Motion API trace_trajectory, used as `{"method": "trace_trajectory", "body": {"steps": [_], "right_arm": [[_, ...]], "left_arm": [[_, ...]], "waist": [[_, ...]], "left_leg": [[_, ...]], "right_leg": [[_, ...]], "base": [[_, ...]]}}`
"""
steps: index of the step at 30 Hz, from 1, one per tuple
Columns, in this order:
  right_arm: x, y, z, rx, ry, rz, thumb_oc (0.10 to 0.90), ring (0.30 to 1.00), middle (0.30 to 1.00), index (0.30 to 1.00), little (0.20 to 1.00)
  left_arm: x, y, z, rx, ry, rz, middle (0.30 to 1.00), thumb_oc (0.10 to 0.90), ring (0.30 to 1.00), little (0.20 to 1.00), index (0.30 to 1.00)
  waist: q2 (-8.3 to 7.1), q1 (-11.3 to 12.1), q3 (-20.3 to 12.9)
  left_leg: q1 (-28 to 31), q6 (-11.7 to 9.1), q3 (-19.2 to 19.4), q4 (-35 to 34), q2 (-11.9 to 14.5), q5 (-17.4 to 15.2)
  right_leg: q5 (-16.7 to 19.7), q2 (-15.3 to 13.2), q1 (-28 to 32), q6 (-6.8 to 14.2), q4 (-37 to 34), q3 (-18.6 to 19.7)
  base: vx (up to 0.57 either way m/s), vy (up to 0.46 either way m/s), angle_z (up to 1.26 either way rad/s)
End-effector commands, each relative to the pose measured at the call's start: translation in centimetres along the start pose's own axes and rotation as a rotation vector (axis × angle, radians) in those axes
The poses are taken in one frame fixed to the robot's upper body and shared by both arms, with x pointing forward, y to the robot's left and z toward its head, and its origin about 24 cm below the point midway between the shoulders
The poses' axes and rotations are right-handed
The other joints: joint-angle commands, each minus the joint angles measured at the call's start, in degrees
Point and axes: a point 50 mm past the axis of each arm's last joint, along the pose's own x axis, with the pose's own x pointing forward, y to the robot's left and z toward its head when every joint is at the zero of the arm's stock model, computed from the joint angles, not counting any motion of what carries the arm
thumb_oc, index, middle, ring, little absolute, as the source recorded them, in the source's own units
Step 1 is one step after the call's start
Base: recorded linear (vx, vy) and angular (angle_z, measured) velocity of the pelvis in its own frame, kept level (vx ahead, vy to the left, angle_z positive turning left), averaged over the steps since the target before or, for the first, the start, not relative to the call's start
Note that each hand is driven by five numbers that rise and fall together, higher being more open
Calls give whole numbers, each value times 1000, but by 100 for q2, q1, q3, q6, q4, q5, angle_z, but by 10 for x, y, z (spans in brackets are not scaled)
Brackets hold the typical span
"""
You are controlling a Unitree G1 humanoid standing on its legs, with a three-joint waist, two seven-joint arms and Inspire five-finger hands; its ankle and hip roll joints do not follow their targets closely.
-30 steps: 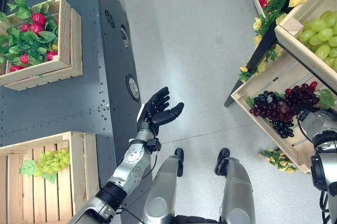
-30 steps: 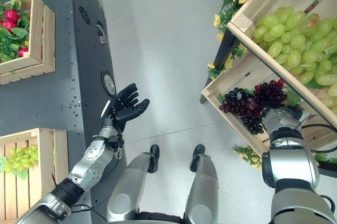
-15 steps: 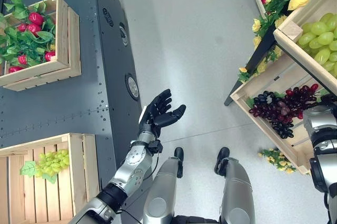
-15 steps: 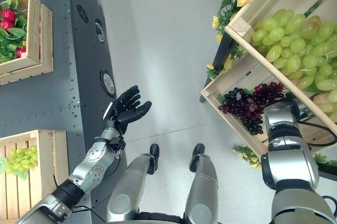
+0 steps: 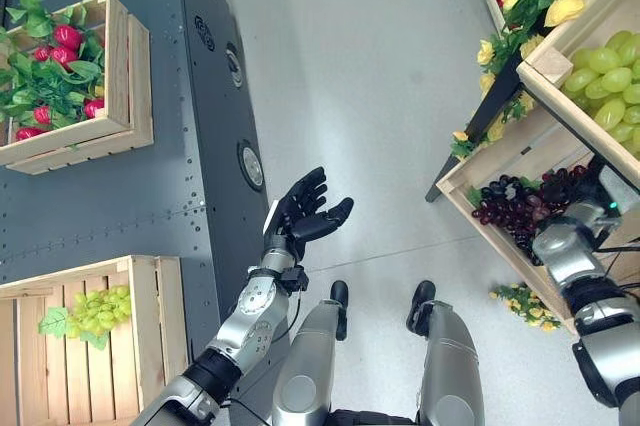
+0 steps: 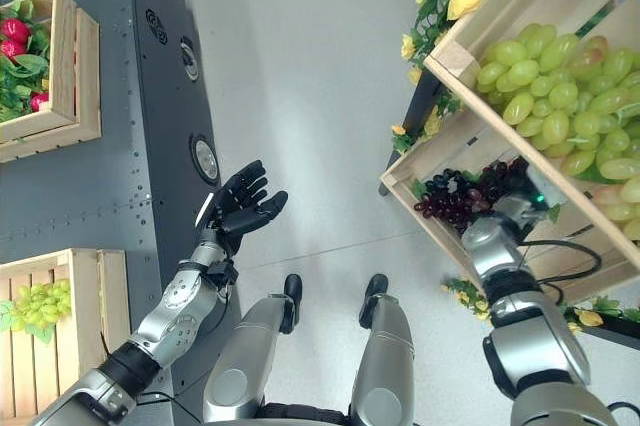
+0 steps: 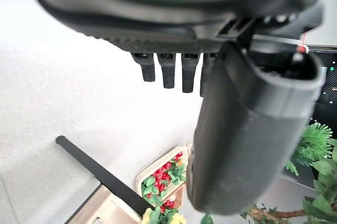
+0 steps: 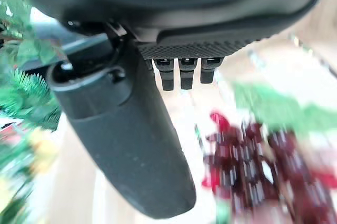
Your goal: Pick up the fruits from the basket on one side to the basket on the other side
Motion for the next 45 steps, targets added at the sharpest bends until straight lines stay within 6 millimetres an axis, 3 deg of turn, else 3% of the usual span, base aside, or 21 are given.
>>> {"method": "trace_trajectory", "body": {"steps": [1,6,14,19,21,28,36,40,45], "right_arm": [[-2,-1,30,37,-233,9,800,900,900,900,900],[-38,25,35,88,-303,90,800,900,900,900,900],[-89,45,22,135,-324,159,800,900,900,900,900],[-116,48,6,196,-261,195,800,900,900,900,900],[-132,47,-2,259,-209,236,800,900,900,900,900],[-151,43,-8,361,-187,379,800,900,900,900,900],[-169,47,16,406,-390,638,800,900,900,900,900],[-168,48,22,399,-446,673,800,900,900,900,900],[-174,50,19,448,-387,808,800,900,900,900,900]], "left_arm": [[-5,-4,34,-56,-207,-37,900,800,900,900,900],[-4,0,29,-47,-197,-13,900,800,900,900,900],[-14,10,13,-47,-147,32,900,800,900,900,900],[-25,22,-7,-44,-34,90,900,800,900,900,900],[-37,29,-30,-2,123,108,900,800,900,900,900],[-52,39,-41,63,201,123,900,800,900,900,900],[-66,48,-64,70,351,164,900,800,900,900,900],[-62,45,-66,78,357,150,900,800,900,900,900],[-66,47,-67,86,344,167,900,800,900,900,900]], "waist": [[-181,-47,-254],[-254,-65,-418],[-296,-69,-690],[-318,-90,-958],[-327,-140,-1203],[-327,-205,-1658],[-469,38,-2117],[-516,135,-2209],[-570,219,-2236]], "left_leg": [[107,509,289,145,-117,-122],[297,529,286,-7,-87,-53],[727,498,238,-341,-57,1],[1110,444,168,-917,-68,229],[1398,380,121,-1478,-84,455],[1878,284,-1,-2513,-66,845],[2096,96,-253,-3433,-3,1320],[1938,13,-300,-3433,-5,1368],[2019,50,-355,-3433,-39,1346]], "right_leg": [[57,45,707,-188,-187,137],[126,33,928,-210,-390,106],[128,50,1344,-164,-677,110],[240,143,1675,-122,-1136,149],[361,250,1932,-63,-1618,169],[678,430,2399,32,-2575,184],[1043,612,2820,86,-3584,-85],[1101,643,2864,89,-3772,-259],[1014,570,2934,80,-3672,-417]], "base": [[0,0,0],[0,0,0],[37,0,2],[92,-7,0],[142,-12,7],[97,-19,10],[33,-106,20],[-27,-73,24],[12,6,30]]}}
